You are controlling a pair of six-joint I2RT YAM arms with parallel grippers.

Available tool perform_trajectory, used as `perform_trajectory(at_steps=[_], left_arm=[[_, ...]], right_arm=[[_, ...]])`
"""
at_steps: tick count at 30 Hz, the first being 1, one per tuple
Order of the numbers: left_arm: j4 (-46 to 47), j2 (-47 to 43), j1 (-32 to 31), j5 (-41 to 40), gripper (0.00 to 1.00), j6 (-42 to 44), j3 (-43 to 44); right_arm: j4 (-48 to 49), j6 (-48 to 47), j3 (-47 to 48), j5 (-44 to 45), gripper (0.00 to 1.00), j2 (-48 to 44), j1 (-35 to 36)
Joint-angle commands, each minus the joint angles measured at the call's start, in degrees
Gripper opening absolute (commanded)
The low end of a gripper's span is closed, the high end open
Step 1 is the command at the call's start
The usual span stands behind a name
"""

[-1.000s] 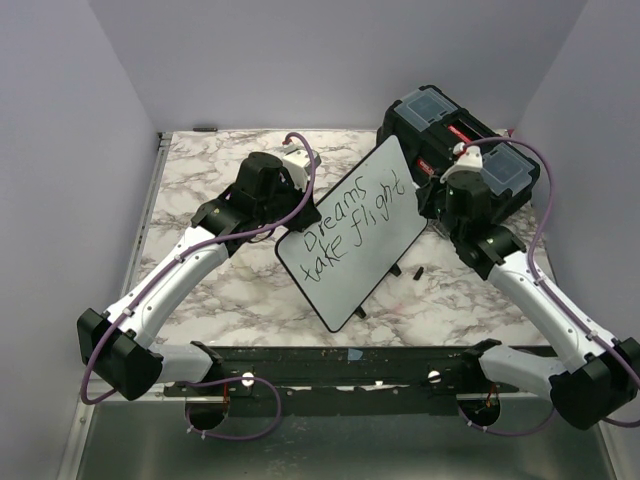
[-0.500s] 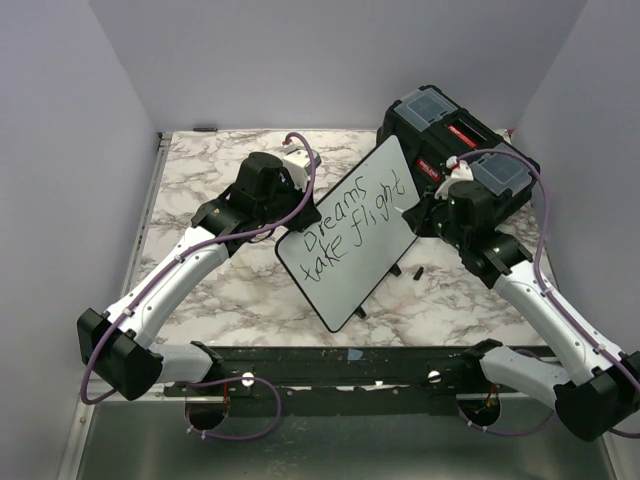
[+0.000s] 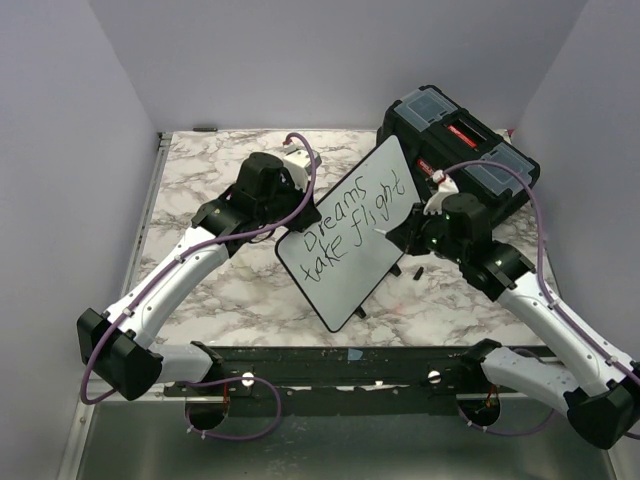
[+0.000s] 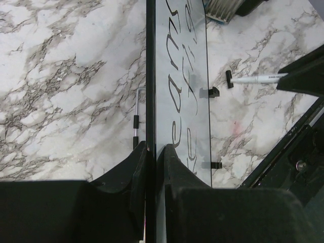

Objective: Write a sentence on the whiteboard

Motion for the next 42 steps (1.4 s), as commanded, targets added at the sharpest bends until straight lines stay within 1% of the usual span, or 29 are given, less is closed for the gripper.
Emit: perform_trajectory(at_steps=[1, 5, 7, 13, 17, 21, 24, 28, 34, 42], left_arm=[[-9.36, 1.84, -1.73, -3.79, 0.0, 5.69, -2.86], [-9.35, 2.02, -1.73, -4.35, 0.0, 5.73, -2.86], [-9.44, 2.12, -1.73, -4.92, 0.0, 5.66, -2.86], [-9.33, 2.28, -1.68, -6.11, 0.0, 5.63, -3.03], [-9.5, 2.78, -1.73, -7.36, 0.0, 5.57, -2.95], [-9.52, 2.87, -1.73, -7.84, 0.0, 5.63, -2.94], [-9.51, 2.9, -1.73, -8.2, 0.0, 5.62, -3.03], [-9.55, 3.08, -1.65, -8.37, 0.0, 5.6, -2.96], [-9.53, 2.95, -1.64, -8.81, 0.0, 5.73, -3.08], [-9.69, 3.08, -1.64, -8.86, 0.0, 5.69, -2.94]], right_arm=[[-2.25, 1.28, -1.78, 0.91, 0.01, -1.69, 5.1], [-2.19, 1.74, -2.74, 9.47, 0.01, -2.01, 14.59], [-1.35, 1.54, -3.71, 11.61, 0.01, -2.44, 18.18], [1.6, -0.65, -7.36, 11.01, 0.01, -5.12, 22.79], [2.49, -0.66, -8.89, 11.21, 0.01, -4.25, 26.52], [4.54, -0.21, -11.23, 14.7, 0.01, -2.3, 32.19], [6.07, -0.23, -12.49, 17.25, 0.01, -0.95, 35.06], [8.87, -0.94, -13.76, 18.27, 0.01, 0.59, 36.38], [11.94, -2.52, -13.28, 18.52, 0.01, 1.54, 36.53], [14.13, -3.53, -12.36, 22.69, 0.01, 4.23, 36.48]])
